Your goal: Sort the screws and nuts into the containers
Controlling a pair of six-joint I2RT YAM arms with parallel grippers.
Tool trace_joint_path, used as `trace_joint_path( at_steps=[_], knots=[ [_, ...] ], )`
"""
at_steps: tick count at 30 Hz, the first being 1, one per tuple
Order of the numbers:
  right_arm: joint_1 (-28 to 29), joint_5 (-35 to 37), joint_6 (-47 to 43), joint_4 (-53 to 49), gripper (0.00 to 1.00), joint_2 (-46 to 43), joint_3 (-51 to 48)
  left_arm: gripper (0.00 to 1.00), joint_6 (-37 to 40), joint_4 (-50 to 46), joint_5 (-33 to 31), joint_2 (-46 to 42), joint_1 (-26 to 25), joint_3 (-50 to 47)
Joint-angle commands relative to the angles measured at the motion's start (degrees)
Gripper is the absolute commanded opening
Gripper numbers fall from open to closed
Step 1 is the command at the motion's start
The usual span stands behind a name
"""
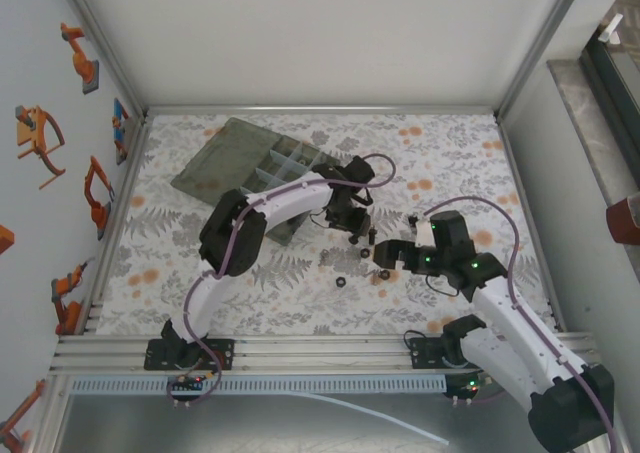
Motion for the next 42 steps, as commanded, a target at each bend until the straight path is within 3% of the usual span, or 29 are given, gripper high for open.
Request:
trace_joint_path(
  at_steps=[1,15,19,24,31,37,42],
  knots=[
    [-0.1,0.1,-0.6,-2.4,1.0,-1.0,0.7,0.42,1.6,-4.8,-1.3,1.8,-0.6,2.9],
    [-0.1,0.7,-1.1,-2.2,1.0,0.2,1.5,0.38,2.3,-6.9,-3.1,4.2,-1.6,4.5],
    [-0.1,0.4,-1.4,-2.0,1.0,2.1,1.8,0.32,3.3,-7.4,-3.0,5.7,-1.8,6.2],
    [-0.1,-2.8,-2.6,-3.6,0.99,8.1,7.5,0.16,2.7,-6.0,-4.1,5.8,-1.9,5.8],
    [-0.2,-2.7,-4.4,-5.4,0.99,18.7,18.4,0.11,1.3,2.7,-3.7,-4.7,-0.3,-1.3],
    [-0.1,-2.9,-2.1,-1.9,0.99,21.3,21.7,0.1,1.0,9.4,-3.1,-17.0,5.2,-12.3],
    [0.0,-5.1,2.1,3.7,0.99,22.0,20.9,0.11,3.7,7.2,-5.5,-24.8,9.5,-17.5]
  ],
)
